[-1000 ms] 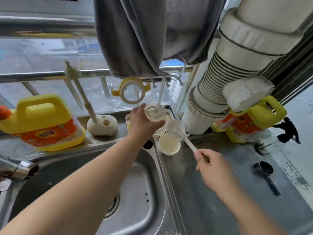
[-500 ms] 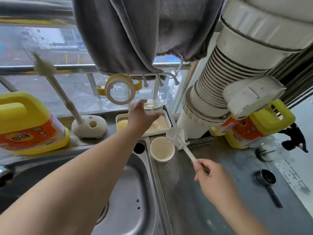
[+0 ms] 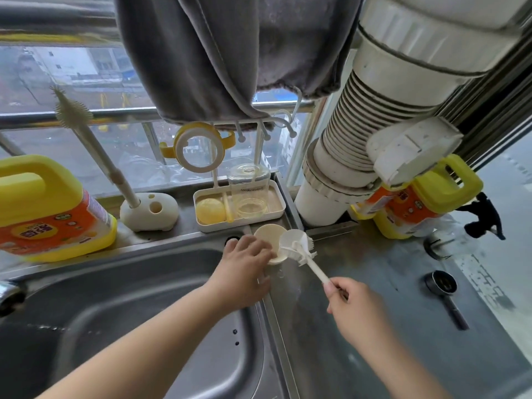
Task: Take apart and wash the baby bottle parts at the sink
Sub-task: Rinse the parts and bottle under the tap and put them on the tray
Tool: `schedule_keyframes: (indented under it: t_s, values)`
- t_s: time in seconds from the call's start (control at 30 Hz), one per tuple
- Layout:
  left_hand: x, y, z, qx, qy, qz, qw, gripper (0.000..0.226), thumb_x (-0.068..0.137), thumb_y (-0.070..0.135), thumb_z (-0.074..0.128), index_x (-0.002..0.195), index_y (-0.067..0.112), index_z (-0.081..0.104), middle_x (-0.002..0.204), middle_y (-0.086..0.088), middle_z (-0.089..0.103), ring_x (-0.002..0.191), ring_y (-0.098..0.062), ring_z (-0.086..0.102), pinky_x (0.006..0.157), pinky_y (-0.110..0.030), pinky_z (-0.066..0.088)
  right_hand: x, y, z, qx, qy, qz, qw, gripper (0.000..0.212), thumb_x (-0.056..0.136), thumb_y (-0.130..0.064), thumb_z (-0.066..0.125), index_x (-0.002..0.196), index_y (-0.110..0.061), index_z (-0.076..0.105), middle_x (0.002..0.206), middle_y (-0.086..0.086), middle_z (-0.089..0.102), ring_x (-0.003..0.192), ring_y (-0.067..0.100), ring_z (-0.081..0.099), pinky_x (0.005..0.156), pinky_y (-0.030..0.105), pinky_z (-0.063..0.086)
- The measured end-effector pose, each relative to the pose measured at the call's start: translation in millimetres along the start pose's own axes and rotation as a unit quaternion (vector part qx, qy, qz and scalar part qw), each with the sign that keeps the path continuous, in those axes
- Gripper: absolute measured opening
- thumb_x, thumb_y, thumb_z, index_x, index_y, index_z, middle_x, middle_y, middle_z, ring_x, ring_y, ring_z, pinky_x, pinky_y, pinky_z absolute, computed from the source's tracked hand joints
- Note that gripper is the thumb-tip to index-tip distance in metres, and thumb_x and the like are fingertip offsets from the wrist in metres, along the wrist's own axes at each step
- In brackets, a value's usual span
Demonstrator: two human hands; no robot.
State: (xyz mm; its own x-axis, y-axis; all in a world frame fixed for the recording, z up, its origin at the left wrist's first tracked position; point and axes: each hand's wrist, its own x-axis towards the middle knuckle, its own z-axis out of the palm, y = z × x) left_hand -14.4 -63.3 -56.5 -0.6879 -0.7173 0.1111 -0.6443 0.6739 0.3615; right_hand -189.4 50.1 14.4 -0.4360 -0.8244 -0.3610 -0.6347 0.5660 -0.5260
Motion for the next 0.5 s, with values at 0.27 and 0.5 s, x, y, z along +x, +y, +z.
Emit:
schedule_keyframes:
  t_s: [0.27, 0.5]
  values:
    - [-1, -5, 11, -0.072, 0.047, -0.055, 0.995, 0.007, 0.079, 0.010, 0.067, 0.079, 0.016, 0.069, 0.087, 0.004, 0.070, 0.102, -0.023, 0.060, 0.089, -0.033, 0.019, -12, 3, 11, 0.003, -0.001, -0.019, 1.000, 0.017, 0.098, -0.026, 0.048, 0.088, -0.024, 0.061, 0.070, -0.003, 0.065, 0.068, 0.013, 0.060, 0.057, 0.025, 0.043]
    - [-94, -15, -47, -0.332, 0.076, -0.264, 0.902, 0.015, 0.094, 0.014, 0.054, 0.080, 0.018, 0.054, 0.075, -0.002, 0.059, 0.067, -0.012, 0.049, 0.062, -0.022, 0.039, -31, -55, 42, 0.048, -0.080, -0.099, 0.991, 0.020, 0.097, -0.028, 0.050, 0.080, -0.032, 0.058, 0.073, -0.006, 0.067, 0.056, -0.003, 0.054, 0.050, 0.011, 0.036]
